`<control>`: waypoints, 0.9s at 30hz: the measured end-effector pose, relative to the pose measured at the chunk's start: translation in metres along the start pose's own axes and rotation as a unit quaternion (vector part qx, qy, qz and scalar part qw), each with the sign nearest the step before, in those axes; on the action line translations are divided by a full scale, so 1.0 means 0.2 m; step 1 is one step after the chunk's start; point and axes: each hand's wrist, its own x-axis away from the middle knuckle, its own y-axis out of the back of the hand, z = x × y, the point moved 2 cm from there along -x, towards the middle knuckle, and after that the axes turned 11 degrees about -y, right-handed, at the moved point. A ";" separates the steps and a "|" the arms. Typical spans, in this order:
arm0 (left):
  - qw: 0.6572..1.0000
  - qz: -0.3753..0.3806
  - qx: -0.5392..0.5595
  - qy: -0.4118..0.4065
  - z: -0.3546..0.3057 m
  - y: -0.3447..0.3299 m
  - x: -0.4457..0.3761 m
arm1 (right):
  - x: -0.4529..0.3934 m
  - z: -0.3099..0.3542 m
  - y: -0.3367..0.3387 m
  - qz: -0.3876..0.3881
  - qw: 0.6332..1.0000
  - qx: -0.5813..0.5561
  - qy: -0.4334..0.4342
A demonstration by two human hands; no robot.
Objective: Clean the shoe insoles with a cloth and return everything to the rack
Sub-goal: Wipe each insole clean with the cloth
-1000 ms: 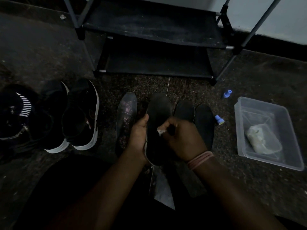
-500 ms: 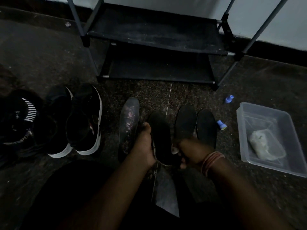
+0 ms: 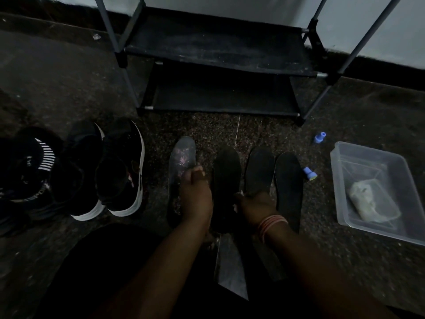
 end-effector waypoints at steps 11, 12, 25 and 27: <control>0.918 -0.025 -0.393 -0.045 0.11 0.24 -0.11 | -0.03 0.01 -0.06 -0.046 0.998 0.029 0.040; 0.907 0.000 -0.418 -0.041 0.13 0.23 -0.09 | -0.02 0.01 -0.06 -0.049 0.997 0.029 0.045; 0.954 0.062 -0.288 -0.051 -0.01 0.29 0.14 | 0.37 -0.03 0.13 0.019 0.987 -0.023 0.156; 0.978 0.097 -0.176 -0.049 -0.05 0.28 0.21 | 0.44 -0.07 0.13 0.032 0.985 -0.052 0.159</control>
